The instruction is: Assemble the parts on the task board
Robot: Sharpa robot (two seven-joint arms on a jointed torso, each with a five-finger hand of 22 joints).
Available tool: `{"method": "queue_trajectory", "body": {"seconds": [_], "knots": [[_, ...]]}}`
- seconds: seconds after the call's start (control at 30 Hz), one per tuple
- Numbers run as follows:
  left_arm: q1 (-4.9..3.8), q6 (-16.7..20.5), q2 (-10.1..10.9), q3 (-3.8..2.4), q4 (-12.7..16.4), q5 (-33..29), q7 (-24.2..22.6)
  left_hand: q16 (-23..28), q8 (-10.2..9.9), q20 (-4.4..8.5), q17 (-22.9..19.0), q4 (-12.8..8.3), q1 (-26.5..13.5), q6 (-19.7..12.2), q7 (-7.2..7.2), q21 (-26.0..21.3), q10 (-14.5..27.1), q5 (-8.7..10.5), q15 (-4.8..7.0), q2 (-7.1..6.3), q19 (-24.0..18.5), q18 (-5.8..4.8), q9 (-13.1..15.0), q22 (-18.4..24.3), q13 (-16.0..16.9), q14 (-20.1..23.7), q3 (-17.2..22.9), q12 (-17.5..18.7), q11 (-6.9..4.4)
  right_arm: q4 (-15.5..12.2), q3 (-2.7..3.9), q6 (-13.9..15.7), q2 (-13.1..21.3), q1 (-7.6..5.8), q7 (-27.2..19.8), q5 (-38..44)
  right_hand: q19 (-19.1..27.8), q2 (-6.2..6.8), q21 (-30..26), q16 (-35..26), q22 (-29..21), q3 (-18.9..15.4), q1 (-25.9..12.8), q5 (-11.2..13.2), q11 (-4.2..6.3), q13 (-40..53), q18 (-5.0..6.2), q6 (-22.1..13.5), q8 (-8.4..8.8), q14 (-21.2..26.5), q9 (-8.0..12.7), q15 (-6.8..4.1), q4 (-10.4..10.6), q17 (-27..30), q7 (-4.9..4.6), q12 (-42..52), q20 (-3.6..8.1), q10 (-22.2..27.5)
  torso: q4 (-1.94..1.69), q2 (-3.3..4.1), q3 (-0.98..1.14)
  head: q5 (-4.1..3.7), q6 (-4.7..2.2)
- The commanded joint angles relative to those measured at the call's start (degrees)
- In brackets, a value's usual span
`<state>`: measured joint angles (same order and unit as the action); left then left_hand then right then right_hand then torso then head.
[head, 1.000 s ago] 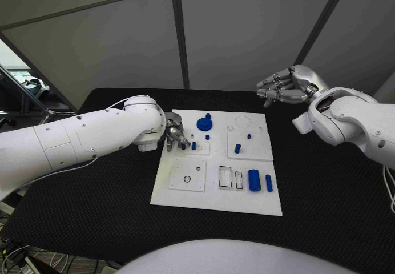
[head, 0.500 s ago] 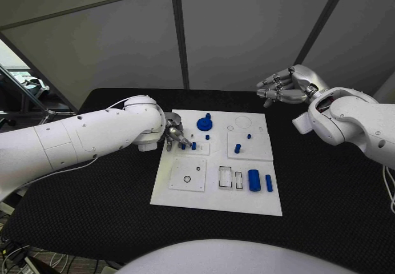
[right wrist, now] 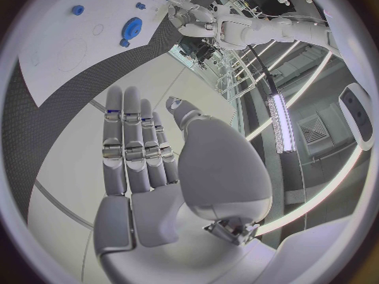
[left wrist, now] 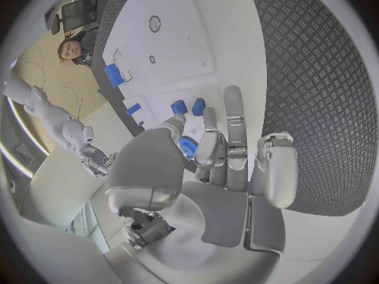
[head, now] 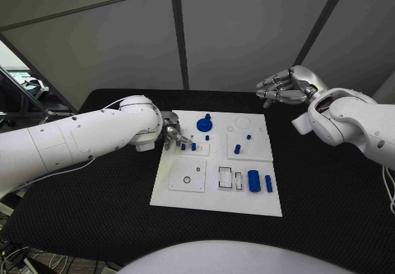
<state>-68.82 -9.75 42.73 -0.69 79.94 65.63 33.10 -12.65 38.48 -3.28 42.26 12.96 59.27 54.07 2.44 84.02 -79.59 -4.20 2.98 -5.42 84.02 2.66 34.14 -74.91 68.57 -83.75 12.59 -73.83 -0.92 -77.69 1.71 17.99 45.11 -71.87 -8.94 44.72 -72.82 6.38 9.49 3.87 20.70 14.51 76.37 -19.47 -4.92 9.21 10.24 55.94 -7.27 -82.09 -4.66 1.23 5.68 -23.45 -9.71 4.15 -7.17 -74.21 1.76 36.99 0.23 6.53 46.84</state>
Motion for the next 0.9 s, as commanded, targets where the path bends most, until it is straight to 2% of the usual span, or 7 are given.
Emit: {"method": "queue_trajectory", "body": {"seconds": [0.03,0.3,0.47,0.57,0.67,0.73,0.9], "knots": [[-0.11,2.6,0.3,-0.68,0.4,-0.3,-0.5,0.3,-0.2,0.54,0.1,0.7,0.1,0.1,0.1,0.1,0.2,0.02,0.42,0.47,3.1,-0.92,0.1,-8.6,0.0,0.0,-1.6,-0.3,-0.11,0.0,0.03,-0.3,0.0,-0.09,-0.5,0.0,-0.5,-0.01,-0.4,-0.1,-0.1,0.0,-0.5,-0.2,-0.25,-0.1,0.15,0.2,0.19,-0.2,0.1,0.11,0.5,0.1,-0.14,-0.1,-0.03,-0.3,0.04,-0.01,0.01,-0.02,-0.07],[-0.19,7.6,1.6,-2.57,0.9,-4.3,-2.9,0.4,-1.3,0.43,0.1,2.4,1.8,-1.9,0.81,-1.9,1.7,-0.11,0.18,1.17,2.2,-0.39,-0.1,-6.6,-2.2,0.0,-5.0,1.4,0.38,0.1,0.03,-0.2,0.1,-0.04,-0.5,0.0,-0.5,-0.01,-0.4,-0.1,-0.1,0.0,-0.5,-0.2,-0.25,-0.1,0.15,0.2,0.19,-0.2,0.1,0.11,0.5,0.1,-0.14,-0.1,-0.03,-0.3,0.03,-0.08,0.11,-0.04,-0.17],[-0.44,12.0,2.3,-2.99,1.0,-9.4,-6.2,0.5,-4.4,-0.24,0.1,3.4,4.9,-5.9,2.65,-4.9,8.8,-0.16,-0.76,1.53,0.7,0.36,-2.1,-3.6,-12.3,0.2,-8.0,9.6,1.91,0.2,0.03,-0.2,0.1,-0.03,-0.4,0.0,-0.5,-0.01,-0.4,-0.1,-0.1,0.0,-0.5,-0.2,-0.25,-0.1,0.15,0.2,0.19,-0.2,0.1,0.11,0.5,0.1,-0.14,-0.1,-0.03,-0.3,0.04,0.01,0.08,-0.22,-0.44],[-0.71,14.1,2.5,-3.07,0.9,-11.7,-8.6,1.3,-6.3,-1.01,-0.2,3.4,7.0,-7.8,3.86,-8.8,17.4,-0.18,-1.62,1.79,-1.4,1.29,-3.9,0.3,-24.1,1.8,-9.4,19.7,3.03,0.2,0.02,-0.2,0.0,-0.03,-0.3,0.0,-0.5,-0.01,-0.4,-0.1,-0.1,0.0,-0.5,-0.2,-0.25,-0.1,0.15,0.2,0.19,-0.2,0.1,0.11,0.5,0.1,-0.14,-0.1,-0.03,-0.3,0.08,-0.02,0.1,-0.33,-0.51],[-0.88,16.1,2.6,-3.1,0.9,-13.0,-12.4,2.2,-8.4,-1.82,-0.5,1.9,11.8,-9.3,5.01,-12.5,21.0,-0.29,-2.6,1.81,-3.6,2.15,-6.1,3.8,-26.9,3.5,-9.8,23.0,4.14,0.2,0.02,-0.2,0.0,-0.03,-0.3,0.0,-0.5,-0.01,-0.4,-0.1,-0.1,0.0,-0.5,-0.2,-0.25,-0.1,0.15,0.2,0.19,-0.2,0.1,0.11,0.5,0.1,-0.14,-0.1,-0.03,-0.3,0.09,-0.04,0.15,-0.43,-0.65],[-0.95,17.9,2.5,-3.07,0.9,-13.6,-16.2,3.2,-10.2,-2.78,-0.8,0.6,16.0,-9.6,6.06,-20.1,25.2,-0.04,-3.61,1.5,-8.2,3.79,-8.4,10.9,-29.8,5.9,-10.1,26.7,5.4,0.2,0.02,-0.1,0.1,-0.03,-0.3,0.0,-0.5,-0.01,-0.4,-0.1,-0.1,0.0,-0.5,-0.2,-0.25,-0.1,0.15,0.2,0.19,-0.2,0.1,0.11,0.5,0.1,-0.14,-0.1,-0.03,-0.3,0.08,0.01,0.07,-0.63,-0.8],[-0.93,23.3,1.8,-2.26,1.2,-9.3,-27.1,3.8,-13.0,-3.58,-1.2,-3.3,24.5,-9.7,6.81,-26.8,29.1,-0.17,-4.26,0.8,-12.2,5.16,-12.2,16.8,-35.0,8.3,-8.4,32.2,6.02,0.2,0.01,-0.1,0.0,-0.03,-0.3,0.0,-0.5,0.0,-0.5,-0.1,-0.1,0.0,-0.6,-0.3,-0.26,-0.1,0.14,0.2,0.21,-0.2,0.1,0.12,0.5,0.1,-0.15,-0.1,-0.04,-0.3,0.07,0.03,0.1,-0.72,-1.08]]}}
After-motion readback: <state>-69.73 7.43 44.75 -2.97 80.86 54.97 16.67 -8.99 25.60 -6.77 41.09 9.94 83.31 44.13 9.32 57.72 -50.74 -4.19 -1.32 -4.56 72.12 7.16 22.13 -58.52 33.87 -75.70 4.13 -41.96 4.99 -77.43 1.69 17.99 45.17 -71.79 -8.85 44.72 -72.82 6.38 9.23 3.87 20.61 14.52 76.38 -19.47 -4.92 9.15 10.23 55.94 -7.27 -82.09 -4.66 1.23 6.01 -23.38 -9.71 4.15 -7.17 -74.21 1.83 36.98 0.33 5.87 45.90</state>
